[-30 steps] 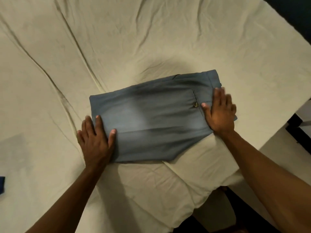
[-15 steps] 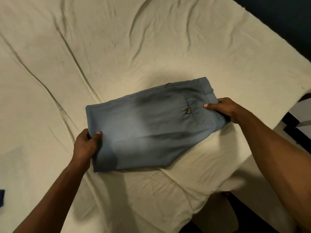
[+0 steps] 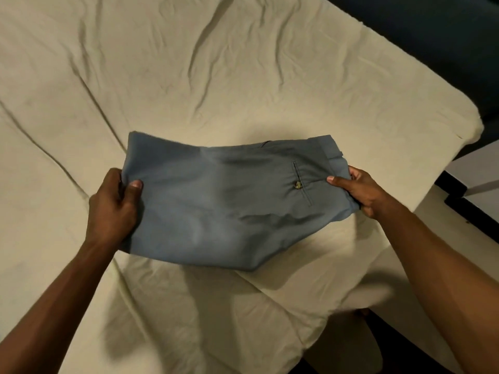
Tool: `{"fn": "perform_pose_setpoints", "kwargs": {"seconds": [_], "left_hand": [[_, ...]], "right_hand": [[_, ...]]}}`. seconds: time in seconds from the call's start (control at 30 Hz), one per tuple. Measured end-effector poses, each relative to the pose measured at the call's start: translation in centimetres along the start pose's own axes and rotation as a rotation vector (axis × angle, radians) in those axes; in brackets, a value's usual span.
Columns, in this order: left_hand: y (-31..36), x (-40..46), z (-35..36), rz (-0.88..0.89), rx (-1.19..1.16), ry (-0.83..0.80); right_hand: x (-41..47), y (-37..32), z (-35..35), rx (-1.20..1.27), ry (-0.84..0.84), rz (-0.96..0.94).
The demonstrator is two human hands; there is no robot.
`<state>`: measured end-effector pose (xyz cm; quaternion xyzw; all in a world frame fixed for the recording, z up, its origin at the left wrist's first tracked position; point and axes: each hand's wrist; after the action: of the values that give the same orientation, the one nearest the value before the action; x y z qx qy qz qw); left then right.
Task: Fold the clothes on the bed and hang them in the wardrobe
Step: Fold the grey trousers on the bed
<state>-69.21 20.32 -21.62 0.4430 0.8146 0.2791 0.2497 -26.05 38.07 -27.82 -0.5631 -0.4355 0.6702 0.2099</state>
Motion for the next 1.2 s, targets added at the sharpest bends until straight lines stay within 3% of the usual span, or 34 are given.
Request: {"fn": "perform_pose_setpoints", "kwargs": {"seconds": [0.37, 0.5, 0.7, 0.8, 0.9, 1.0, 1.2], "left_hand": [[13.6, 13.9, 5.2, 0.357, 0.111, -0.174], [18.1, 19.6, 8.7, 0.408, 0.235, -0.245], [19.6, 24.9, 13.3, 0.337, 0.318, -0.265], [17.4, 26.2, 15.1, 0.116, 0.225, -0.224], [13.9, 26.5, 16.5, -0.105, 0.271, -0.339], [12.1, 26.4, 17.1, -0.063, 0.349, -0.365], [12.1, 27.4, 16.7, 0.057, 0.48, -0.233]], "right_hand": [[-3.3, -2.1, -8.9, 0.204, 0.318, -0.208], [-3.1, -0.8, -9.8, 0.303, 0.395, -0.212], [-0.4, 2.2, -8.8, 0.422, 0.454, -0.158], [1.1, 4.2, -8.4, 0.377, 0.494, -0.074], [1.6, 4.9, -8.7, 0.322, 0.5, -0.065], [1.7, 5.0, -9.1, 0.241, 0.511, -0.07], [1.9, 5.3, -8.1, -0.061, 0.621, -0.022]]}}
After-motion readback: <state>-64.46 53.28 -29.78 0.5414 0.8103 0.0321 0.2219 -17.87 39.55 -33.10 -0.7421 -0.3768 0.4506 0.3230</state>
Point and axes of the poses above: each hand's wrist, its own x-axis towards the middle knuckle, its own z-axis out of the palm, y = z × x, and after that the axes turned 7 degrees about -y, right-handed
